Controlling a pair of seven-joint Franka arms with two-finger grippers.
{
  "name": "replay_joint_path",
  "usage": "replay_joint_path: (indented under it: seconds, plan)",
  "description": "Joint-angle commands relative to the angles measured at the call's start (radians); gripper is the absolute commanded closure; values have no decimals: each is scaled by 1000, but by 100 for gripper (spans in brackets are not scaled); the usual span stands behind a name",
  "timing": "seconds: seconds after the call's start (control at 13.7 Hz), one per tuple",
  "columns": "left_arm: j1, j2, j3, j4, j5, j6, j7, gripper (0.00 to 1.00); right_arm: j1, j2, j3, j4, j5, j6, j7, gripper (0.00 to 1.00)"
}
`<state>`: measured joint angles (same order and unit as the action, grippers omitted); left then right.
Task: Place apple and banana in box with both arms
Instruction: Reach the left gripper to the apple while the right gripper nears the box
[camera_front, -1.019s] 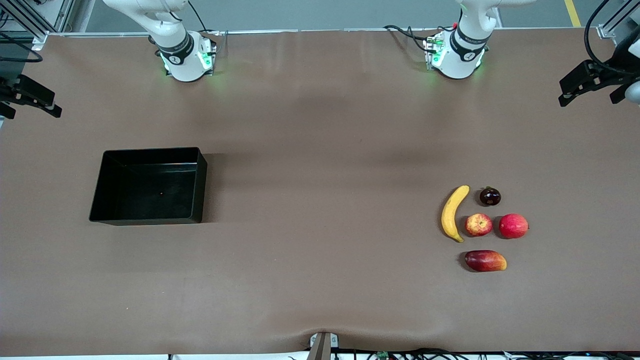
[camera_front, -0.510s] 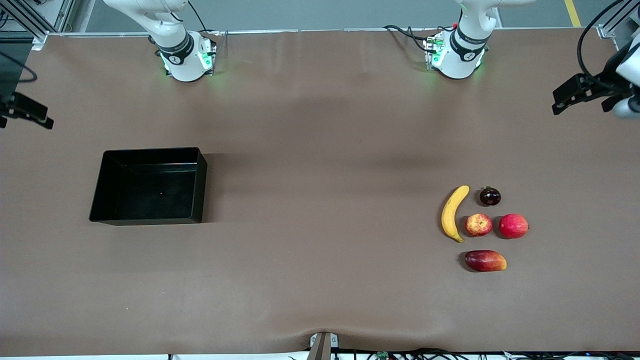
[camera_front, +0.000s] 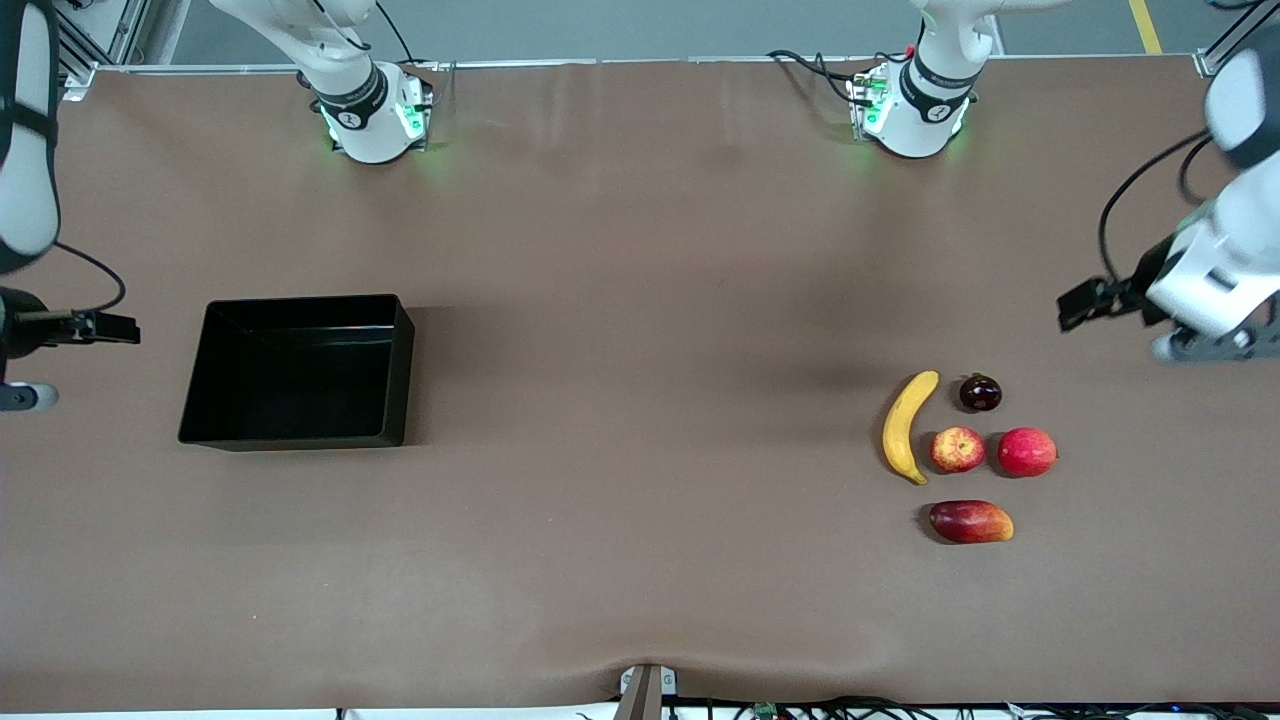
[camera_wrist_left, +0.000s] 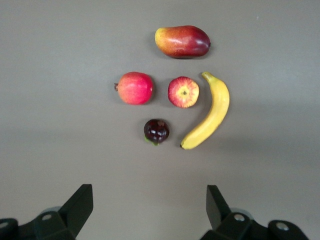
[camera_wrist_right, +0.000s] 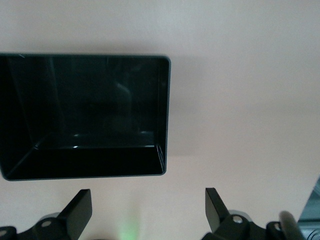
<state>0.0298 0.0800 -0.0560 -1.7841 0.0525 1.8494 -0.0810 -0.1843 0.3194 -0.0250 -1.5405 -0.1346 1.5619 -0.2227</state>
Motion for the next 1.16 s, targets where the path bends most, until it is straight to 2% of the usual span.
replay_joint_path:
  seconds: [0.0,0.15,0.36,0.44,0.51,0.58,0.66,0.8,0.87,1.02,1.09]
  plan:
    - [10,81,-5,-29,12,106,-8,0,-56,44,13,-114,35,106,-14,0]
    - [5,157,-5,-55,12,216,-8,0,-75,38,13,-206,35,209,-24,0]
    - [7,280,-4,-61,13,374,-8,0,-90,58,16,-220,40,303,-87,1]
    - [5,315,-2,-61,13,414,-8,0,-90,76,16,-239,56,322,-99,3]
    - [4,343,-4,-61,13,441,-9,0,-95,79,14,-268,75,380,-128,15]
    - [4,366,-4,-61,13,464,-9,0,-102,81,14,-311,78,467,-168,17]
    - [4,388,-4,-58,13,479,-9,0,-116,89,14,-346,81,525,-185,25]
    - [1,423,-4,-49,12,517,-9,0,-121,99,16,-360,81,544,-190,43]
    - [-7,426,-4,-46,10,521,-16,0,-124,104,16,-360,82,546,-201,58]
    - [-13,445,-4,-35,13,522,-42,0,-130,112,16,-363,102,550,-217,72]
    - [-18,448,-4,-34,13,522,-43,0,-132,119,16,-365,109,550,-219,89]
